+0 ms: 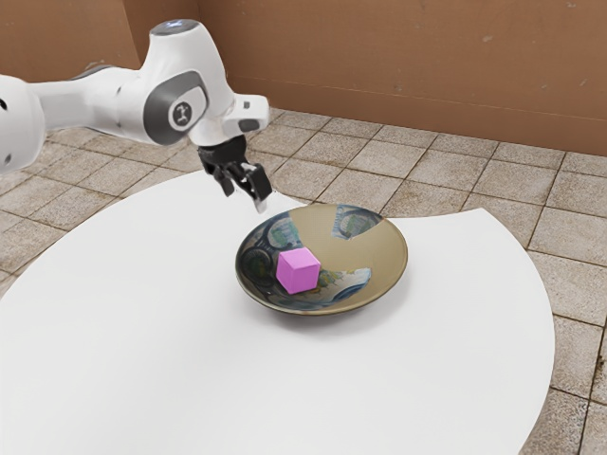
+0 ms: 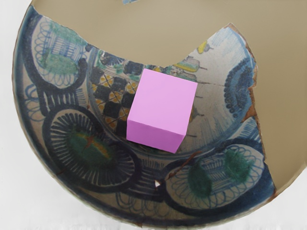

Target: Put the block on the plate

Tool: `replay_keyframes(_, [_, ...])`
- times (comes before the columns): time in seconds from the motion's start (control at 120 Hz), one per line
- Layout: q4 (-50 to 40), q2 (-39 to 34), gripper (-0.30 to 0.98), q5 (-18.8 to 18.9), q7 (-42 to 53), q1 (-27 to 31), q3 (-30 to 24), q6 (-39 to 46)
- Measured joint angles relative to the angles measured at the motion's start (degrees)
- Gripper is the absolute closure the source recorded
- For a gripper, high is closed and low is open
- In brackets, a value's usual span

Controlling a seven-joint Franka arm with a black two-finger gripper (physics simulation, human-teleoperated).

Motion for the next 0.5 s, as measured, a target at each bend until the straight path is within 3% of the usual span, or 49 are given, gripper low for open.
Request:
replay_keyframes(0.233, [6.35,-1.53,0.01,0.05,0.07,5.49,-1.23,-11.54])
replay_keyframes(0.5, [11.44,-1.48,0.0,0.54,0.47,7.65,-0.43,-20.39])
